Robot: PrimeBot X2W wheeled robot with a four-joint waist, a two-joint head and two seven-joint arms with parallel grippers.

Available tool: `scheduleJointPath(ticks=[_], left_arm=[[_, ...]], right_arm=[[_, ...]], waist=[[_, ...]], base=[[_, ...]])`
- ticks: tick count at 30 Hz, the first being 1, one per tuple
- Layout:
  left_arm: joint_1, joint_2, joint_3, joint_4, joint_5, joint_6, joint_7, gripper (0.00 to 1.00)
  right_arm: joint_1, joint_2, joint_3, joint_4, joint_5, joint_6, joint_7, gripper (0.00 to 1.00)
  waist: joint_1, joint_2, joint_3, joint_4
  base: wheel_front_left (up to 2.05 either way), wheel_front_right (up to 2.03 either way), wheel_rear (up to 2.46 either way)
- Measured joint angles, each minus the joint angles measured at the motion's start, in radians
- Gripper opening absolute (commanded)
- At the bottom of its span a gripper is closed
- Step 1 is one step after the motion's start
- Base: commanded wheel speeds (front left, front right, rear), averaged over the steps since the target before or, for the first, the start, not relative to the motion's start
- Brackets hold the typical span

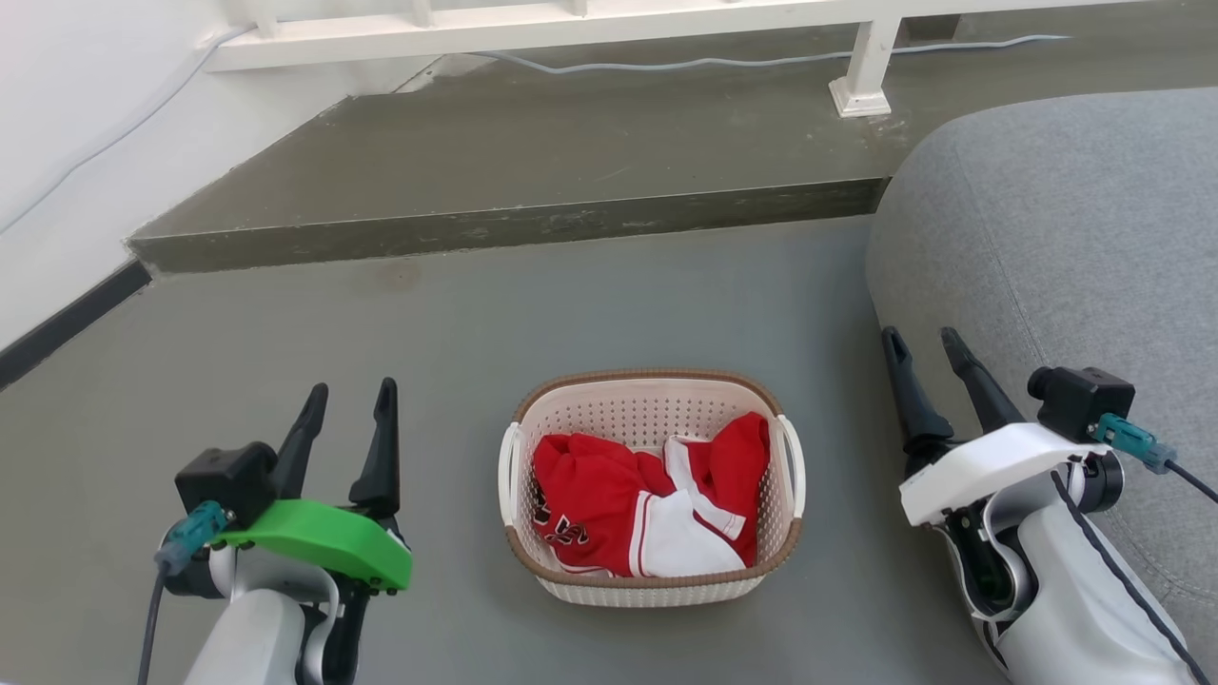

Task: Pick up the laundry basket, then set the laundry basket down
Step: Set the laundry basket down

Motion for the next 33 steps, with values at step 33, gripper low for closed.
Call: scheduleJointPath(ticks=[33], left_arm=[[0.086,-0.037,0.055,-0.088,0.093,-0.019,0.0,1.0]], right_arm=[[0.078,0.008,-0.045,-0.096,-0.09,-0.001,0.0,1.0]], waist=[[0.0,0.0,0.012,0.005]], base=[[0.0,0.0,0.0]])
